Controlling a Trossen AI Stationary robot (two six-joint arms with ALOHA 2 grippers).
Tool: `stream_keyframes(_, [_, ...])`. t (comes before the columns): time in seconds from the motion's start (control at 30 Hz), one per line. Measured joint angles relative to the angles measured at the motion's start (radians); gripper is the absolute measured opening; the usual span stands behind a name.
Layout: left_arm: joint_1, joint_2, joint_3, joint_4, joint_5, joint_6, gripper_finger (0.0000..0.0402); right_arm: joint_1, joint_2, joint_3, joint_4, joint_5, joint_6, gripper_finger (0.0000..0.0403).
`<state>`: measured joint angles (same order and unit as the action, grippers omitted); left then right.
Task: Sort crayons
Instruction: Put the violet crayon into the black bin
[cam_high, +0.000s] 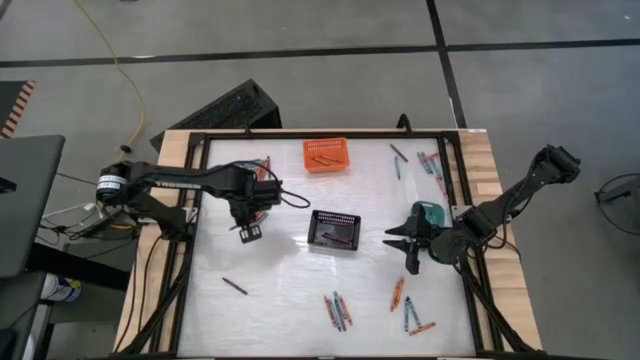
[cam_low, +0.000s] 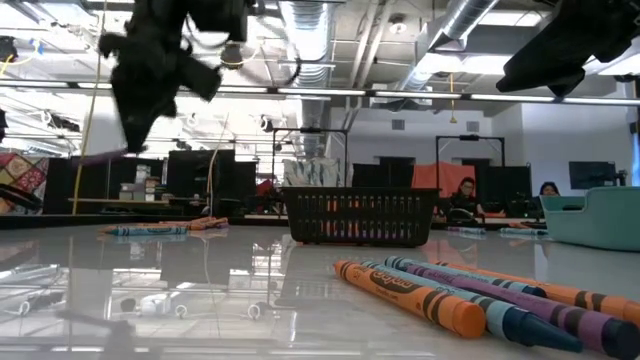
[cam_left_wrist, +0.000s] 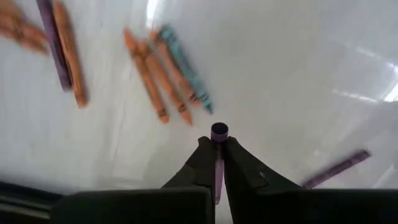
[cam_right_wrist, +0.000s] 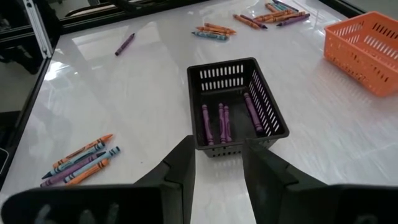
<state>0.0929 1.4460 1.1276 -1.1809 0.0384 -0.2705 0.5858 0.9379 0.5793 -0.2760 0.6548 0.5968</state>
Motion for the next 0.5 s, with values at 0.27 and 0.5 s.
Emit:
stream_keyframes(0.27, [-0.063,0.0,0.128,-0.01,-0.042,0.011,0.0,0.0,0.0,0.0,0.0,0.002,-0.003,0.0127])
stream_keyframes(0.5, [-0.11,0.0,0.157,0.013,-0.076,0.003,0.0,0.003,0.0,0.0,0.0,0.001,-0.003,0.0127])
